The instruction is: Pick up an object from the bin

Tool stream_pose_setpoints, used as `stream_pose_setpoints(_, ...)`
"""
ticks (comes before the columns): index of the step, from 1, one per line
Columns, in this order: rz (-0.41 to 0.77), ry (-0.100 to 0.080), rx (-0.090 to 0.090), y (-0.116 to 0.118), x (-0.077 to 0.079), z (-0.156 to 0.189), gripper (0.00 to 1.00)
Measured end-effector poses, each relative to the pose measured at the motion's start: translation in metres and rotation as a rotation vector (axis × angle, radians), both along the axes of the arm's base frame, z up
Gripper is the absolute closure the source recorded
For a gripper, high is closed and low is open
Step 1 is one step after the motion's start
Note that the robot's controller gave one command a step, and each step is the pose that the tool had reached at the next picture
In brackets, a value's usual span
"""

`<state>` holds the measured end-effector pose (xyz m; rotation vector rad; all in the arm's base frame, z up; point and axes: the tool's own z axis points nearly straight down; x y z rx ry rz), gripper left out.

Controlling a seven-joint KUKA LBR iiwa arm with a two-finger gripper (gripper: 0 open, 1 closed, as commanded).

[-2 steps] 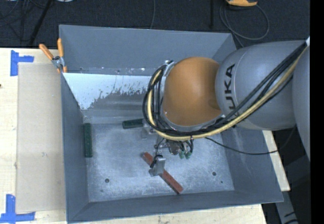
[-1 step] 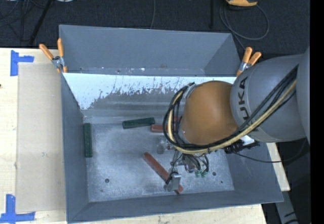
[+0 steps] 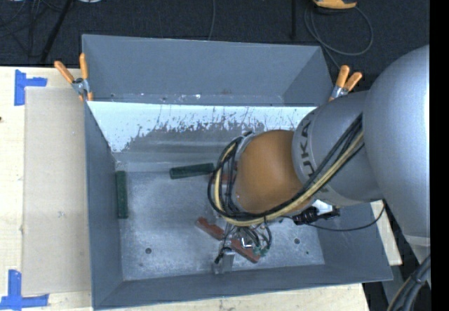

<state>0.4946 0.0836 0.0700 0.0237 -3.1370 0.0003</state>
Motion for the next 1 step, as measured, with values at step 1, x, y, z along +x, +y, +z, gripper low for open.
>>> stream_pose_setpoints(1,-0.004,-0.003,0.001,-0.0005,0.0010,0.0027,1.00)
